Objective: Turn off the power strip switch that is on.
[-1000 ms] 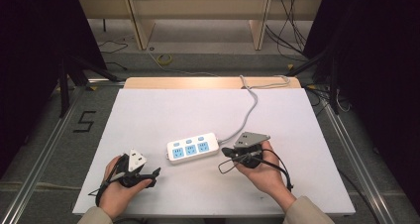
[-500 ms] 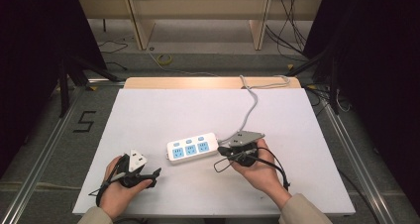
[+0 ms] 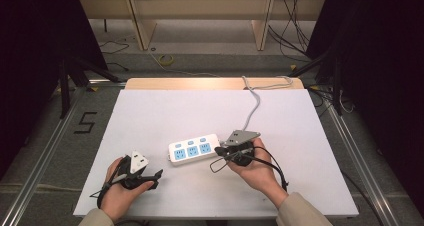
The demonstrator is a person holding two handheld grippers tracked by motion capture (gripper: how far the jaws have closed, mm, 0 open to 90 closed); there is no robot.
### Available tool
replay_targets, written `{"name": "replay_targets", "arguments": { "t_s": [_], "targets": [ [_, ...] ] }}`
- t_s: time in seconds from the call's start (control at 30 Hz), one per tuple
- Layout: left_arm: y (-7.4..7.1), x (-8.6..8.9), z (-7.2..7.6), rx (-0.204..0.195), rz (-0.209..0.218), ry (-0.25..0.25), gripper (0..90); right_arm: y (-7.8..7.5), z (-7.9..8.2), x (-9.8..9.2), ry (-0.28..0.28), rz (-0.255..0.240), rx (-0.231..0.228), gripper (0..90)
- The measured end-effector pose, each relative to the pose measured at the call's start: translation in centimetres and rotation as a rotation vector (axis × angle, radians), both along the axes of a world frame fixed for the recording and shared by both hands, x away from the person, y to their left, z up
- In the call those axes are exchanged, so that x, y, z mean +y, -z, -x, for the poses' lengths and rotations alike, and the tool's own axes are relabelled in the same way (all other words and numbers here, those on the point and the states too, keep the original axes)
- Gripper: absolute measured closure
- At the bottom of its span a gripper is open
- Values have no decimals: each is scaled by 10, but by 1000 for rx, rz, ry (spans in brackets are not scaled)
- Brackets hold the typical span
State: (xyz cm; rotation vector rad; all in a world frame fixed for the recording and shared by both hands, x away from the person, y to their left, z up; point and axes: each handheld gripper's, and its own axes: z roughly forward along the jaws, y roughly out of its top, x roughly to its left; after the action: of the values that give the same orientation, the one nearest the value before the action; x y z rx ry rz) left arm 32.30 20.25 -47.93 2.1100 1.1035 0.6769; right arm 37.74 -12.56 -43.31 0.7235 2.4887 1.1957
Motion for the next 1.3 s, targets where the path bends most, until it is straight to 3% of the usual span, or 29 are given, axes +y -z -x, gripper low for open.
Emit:
{"name": "replay_targets", "arguments": {
  "t_s": [1.3],
  "targets": [
    [0,-1,0,-4,5,0,207,0,-15,32,-35,30,22,900]
  ]
}}
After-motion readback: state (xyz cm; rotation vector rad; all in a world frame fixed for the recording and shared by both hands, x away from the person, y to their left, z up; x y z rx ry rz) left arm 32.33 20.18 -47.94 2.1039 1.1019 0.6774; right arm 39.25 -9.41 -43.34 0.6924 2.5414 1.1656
